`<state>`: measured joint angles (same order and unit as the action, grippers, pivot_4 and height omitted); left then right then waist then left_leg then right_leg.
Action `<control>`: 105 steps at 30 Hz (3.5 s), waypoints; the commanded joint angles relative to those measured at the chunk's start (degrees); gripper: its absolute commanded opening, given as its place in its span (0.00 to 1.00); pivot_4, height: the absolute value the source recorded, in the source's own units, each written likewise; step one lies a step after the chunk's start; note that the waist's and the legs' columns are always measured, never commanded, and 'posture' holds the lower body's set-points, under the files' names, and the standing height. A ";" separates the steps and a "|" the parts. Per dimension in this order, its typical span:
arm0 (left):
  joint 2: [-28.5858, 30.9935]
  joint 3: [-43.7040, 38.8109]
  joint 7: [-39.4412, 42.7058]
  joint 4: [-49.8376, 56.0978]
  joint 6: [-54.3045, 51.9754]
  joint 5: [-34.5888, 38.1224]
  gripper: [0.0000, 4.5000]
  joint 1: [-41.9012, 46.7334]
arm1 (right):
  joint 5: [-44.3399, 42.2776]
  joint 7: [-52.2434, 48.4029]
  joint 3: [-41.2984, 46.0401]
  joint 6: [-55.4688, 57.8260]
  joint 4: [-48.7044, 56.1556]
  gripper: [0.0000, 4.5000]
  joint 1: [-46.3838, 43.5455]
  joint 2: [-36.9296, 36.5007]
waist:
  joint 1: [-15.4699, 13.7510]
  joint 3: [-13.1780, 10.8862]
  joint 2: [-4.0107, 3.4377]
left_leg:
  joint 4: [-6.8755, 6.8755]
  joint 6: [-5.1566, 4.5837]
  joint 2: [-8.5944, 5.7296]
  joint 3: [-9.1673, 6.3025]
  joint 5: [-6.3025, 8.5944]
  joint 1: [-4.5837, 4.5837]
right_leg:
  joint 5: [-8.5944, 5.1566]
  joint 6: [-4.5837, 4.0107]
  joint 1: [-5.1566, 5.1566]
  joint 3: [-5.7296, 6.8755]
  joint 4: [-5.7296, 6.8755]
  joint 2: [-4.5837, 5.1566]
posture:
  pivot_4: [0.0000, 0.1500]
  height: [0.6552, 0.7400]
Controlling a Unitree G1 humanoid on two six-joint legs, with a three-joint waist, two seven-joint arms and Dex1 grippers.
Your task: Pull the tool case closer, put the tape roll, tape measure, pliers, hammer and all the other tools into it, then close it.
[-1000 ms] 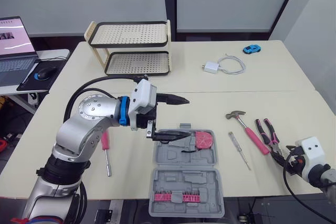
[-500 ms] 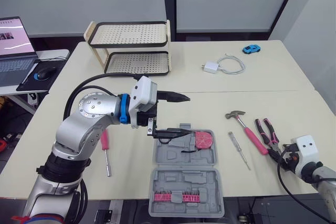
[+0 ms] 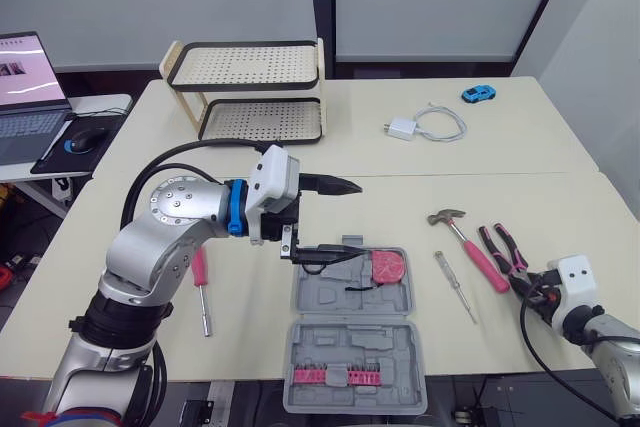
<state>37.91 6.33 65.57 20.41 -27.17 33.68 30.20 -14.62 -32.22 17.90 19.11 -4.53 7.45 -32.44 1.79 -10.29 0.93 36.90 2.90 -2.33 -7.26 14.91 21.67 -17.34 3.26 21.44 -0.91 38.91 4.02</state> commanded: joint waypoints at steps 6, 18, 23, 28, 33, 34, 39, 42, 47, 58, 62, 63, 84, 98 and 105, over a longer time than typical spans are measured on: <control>0.86 -1.72 0.49 1.88 -0.27 1.45 1.00 -0.29 | -1.45 1.21 3.99 -0.49 3.04 0.26 0.79 -1.05 | -0.06 0.00 -0.01 | 0.00 0.00 0.00 0.00 0.00 0.00 | 0.00 0.00 0.00 -0.01 0.00 0.01 | 1.00 1.00; 6.61 -7.31 9.45 -3.32 7.15 1.05 1.00 -7.51 | -4.31 -14.90 0.79 6.34 21.17 0.26 -0.86 -19.77 | 0.08 -0.09 -0.14 | -0.04 -0.01 0.02 0.03 0.00 0.02 | 0.00 0.00 0.06 0.01 0.01 -0.06 | 1.00 1.00; 9.62 -9.71 13.31 -5.65 9.36 1.40 1.00 -11.27 | -8.04 -18.43 -6.45 14.41 30.39 0.26 -7.65 -22.71 | -0.02 -0.10 -0.12 | -0.01 -0.01 0.09 -0.07 0.00 0.07 | -0.01 0.00 0.07 0.05 -0.01 -0.02 | 1.00 1.00; 13.03 -11.83 17.04 -7.71 13.45 -0.42 1.00 -16.40 | -7.80 -19.31 -20.21 22.08 38.57 0.26 -18.04 -22.63 | 0.05 -0.12 -0.11 | -0.04 -0.01 0.10 -0.11 0.01 0.14 | -0.01 -0.01 0.16 0.08 -0.03 -0.01 | 1.00 1.00; 14.21 -13.43 18.57 -8.80 17.04 -1.63 1.00 -20.10 | -9.09 -17.69 -30.52 31.53 41.86 0.26 -28.59 -17.31 | 0.03 -0.15 -0.07 | -0.02 -0.01 0.13 -0.23 0.00 0.25 | -0.01 -0.01 0.27 0.08 -0.02 0.03 | 1.00 1.00; 14.39 -13.98 18.46 -9.12 17.45 -1.77 1.00 -21.03 | -8.14 -17.51 -32.84 32.11 41.97 0.26 -30.28 -16.76 | -0.07 -0.14 -0.06 | -0.02 -0.01 0.13 -0.29 0.00 0.28 | -0.01 -0.01 0.30 0.08 -0.01 0.05 | 1.00 1.00; 16.40 -16.78 20.02 -9.37 19.80 -2.27 1.00 -26.47 | -4.03 -15.63 -41.82 36.49 42.28 0.26 -37.55 -15.06 | -0.06 -0.16 -0.05 | -0.03 -0.01 0.13 -0.36 0.00 0.37 | -0.01 -0.01 0.42 0.06 -0.04 0.14 | 1.00 1.00; 17.07 -17.15 19.33 -9.90 19.99 -3.01 1.00 -26.45 | -1.95 -15.92 -47.67 38.23 42.13 0.26 -40.83 -13.86 | -0.03 -0.16 -0.05 | -0.03 0.00 0.13 -0.37 0.00 0.40 | -0.01 -0.01 0.55 0.06 0.05 0.08 | 1.00 1.00; 17.19 -16.62 19.59 -11.23 20.52 -3.49 1.00 -25.27 | 0.57 -17.53 -54.47 39.37 41.61 0.26 -43.65 -13.94 | 0.04 -0.16 -0.05 | -0.03 0.00 0.11 -0.36 0.00 0.42 | 0.00 -0.01 0.58 0.06 0.06 0.05 | 1.00 1.00; 17.11 -15.24 20.51 -11.19 20.34 -3.94 1.00 -24.56 | 4.91 -16.91 -59.82 41.72 39.01 0.26 -47.09 -10.70 | 0.10 -0.16 -0.05 | -0.06 0.00 0.11 -0.35 0.00 0.44 | 0.00 -0.02 0.69 0.03 0.09 0.01 | 1.00 1.00; 17.40 -14.97 21.29 -10.83 21.21 -4.30 1.00 -25.25 | 6.05 -16.88 -60.61 41.45 38.11 0.26 -47.12 -10.31 | 0.10 -0.16 -0.05 | -0.05 0.00 0.10 -0.35 0.00 0.45 | 0.00 -0.02 0.69 0.04 0.09 0.01 | 1.00 1.00; 17.47 -14.97 21.39 -10.78 21.39 -4.43 1.00 -25.43 | 6.30 -16.75 -60.86 41.29 37.66 0.26 -47.15 -10.00 | 0.11 -0.16 -0.05 | -0.06 0.00 0.10 -0.35 0.00 0.45 | 0.00 -0.02 0.69 0.04 0.09 0.01 | 1.00 1.00; 17.50 -15.04 21.19 -10.25 21.04 -4.82 1.00 -25.97 | 10.72 -16.23 -64.22 38.66 30.50 0.26 -46.61 -3.19 | 0.17 -0.15 -0.05 | -0.06 0.00 0.09 -0.35 0.00 0.45 | 0.00 -0.02 0.72 0.04 0.11 -0.01 | 1.00 1.00; 17.30 -14.54 21.03 -10.53 21.07 -5.28 1.00 -25.53 | 12.29 -16.28 -63.87 36.68 28.63 0.71 -44.23 -2.62 | 0.24 -0.15 -0.05 | -0.06 0.00 0.09 -0.35 0.00 0.45 | 0.01 -0.02 0.73 0.04 0.11 -0.05 | 1.00 1.00; 16.69 -13.75 21.03 -10.73 21.39 -5.64 1.00 -24.79 | 9.27 -16.72 -58.13 34.79 31.30 0.71 -42.73 -2.26 | 0.21 -0.15 -0.05 | -0.06 0.00 0.09 -0.35 0.00 0.45 | 0.01 -0.02 0.73 0.04 0.12 -0.05 | 1.00 1.00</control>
<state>54.67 -7.19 86.74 8.83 -6.64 27.91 4.98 -3.74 -48.63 -43.53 55.56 24.09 -35.92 -35.40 2.00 -10.44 0.88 36.85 2.90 -2.25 -7.61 14.92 22.12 -17.33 3.24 22.17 -0.88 39.02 3.97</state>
